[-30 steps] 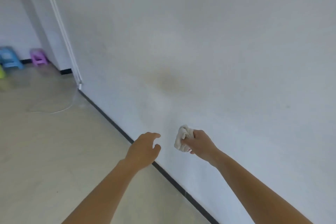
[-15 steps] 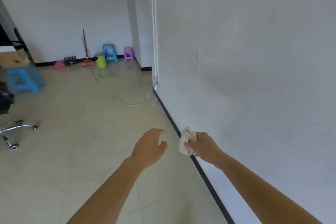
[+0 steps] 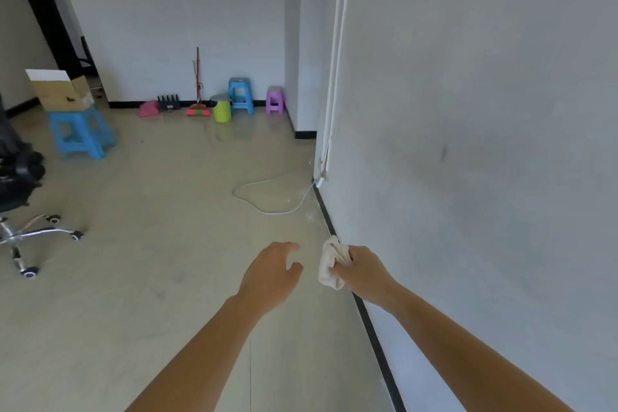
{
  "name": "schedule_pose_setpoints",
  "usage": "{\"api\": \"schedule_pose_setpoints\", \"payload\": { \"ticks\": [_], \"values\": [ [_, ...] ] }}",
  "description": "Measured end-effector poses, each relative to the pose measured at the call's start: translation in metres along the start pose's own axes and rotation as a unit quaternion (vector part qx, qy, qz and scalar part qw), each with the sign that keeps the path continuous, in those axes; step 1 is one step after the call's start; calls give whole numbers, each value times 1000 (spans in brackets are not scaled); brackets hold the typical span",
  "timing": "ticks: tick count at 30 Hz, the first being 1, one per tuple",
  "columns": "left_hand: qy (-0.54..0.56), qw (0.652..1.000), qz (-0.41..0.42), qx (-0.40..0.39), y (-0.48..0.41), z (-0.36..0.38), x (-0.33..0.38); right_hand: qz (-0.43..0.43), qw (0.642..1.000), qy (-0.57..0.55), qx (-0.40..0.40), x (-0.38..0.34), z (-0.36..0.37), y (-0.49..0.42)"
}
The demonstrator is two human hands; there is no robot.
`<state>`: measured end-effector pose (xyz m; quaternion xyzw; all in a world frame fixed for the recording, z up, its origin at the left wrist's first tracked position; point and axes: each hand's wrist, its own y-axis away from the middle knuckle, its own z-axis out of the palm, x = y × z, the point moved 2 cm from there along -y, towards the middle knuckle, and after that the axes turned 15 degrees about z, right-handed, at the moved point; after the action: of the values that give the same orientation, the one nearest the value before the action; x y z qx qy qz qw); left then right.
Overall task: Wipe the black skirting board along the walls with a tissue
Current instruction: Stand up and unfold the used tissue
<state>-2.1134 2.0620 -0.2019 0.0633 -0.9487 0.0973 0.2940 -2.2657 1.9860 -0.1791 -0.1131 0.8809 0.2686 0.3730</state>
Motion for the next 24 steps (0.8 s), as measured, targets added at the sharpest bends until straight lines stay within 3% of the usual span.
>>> {"api": "schedule_pose_setpoints", "payload": {
  "ticks": [6,13,15,19,24],
  "values": [
    [21,998,-50,25,-111,-38,-119,-10,1000,3,16,-83,39,-152],
    [123,983,-95,97,-245,-146,-271,-45,998,-5,50,-227,99,-321],
    [186,969,-111,118,-285,-174,-306,-48,997,1,54,-264,113,-363],
    [372,902,-170,138,-352,-209,-355,-65,996,30,46,-326,138,-435],
    [389,896,-192,90,-440,-224,-436,-80,997,25,1,-388,161,-544]
  ]
}}
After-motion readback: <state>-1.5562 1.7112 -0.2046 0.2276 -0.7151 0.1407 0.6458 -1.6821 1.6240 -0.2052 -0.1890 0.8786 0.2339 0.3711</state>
